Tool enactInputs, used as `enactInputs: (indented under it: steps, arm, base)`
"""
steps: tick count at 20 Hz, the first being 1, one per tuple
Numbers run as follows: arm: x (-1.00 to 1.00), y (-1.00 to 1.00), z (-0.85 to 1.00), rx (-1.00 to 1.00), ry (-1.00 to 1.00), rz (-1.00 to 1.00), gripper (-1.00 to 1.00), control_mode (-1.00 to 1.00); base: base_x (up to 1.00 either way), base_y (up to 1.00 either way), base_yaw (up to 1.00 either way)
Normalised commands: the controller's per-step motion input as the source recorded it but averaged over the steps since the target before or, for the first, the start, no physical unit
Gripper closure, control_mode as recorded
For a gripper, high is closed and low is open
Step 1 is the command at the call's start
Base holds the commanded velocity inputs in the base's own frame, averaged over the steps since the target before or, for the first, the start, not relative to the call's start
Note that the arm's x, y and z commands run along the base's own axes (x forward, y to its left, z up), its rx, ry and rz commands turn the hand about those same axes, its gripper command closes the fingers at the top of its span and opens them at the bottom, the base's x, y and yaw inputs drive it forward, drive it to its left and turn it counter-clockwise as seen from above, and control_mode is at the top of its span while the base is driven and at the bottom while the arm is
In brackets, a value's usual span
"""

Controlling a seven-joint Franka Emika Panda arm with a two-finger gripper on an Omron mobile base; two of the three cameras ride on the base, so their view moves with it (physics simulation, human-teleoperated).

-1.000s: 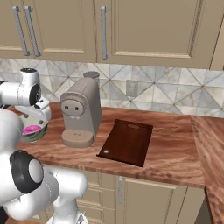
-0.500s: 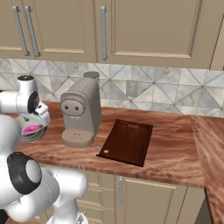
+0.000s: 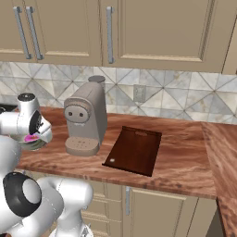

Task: Place the bowl with donut and the cupcake onto the tray.

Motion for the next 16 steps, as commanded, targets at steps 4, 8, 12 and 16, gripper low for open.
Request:
enactInputs:
  steps: [4,8,12,16]
  arm:
    - [0.14,0.14,-0.14,0.01,-0.01,-0.05,-1.00,-1.00]
    - [0.25,0.12,0.00,0.00,0.00,-0.02,-1.00,-1.00]
    - [0.24,0.07,0.00,0.00,0.00,-0.01,-1.00,-1.00]
    - [0.15,0.12,-0.08,0.00,0.00,-0.01,-1.00,-1.00]
  base:
    - [0.00,0.00,0.00]
    - [0.00,0.00,0.00]
    - [0.00,0.00,0.00]
    - [0.00,0.00,0.00]
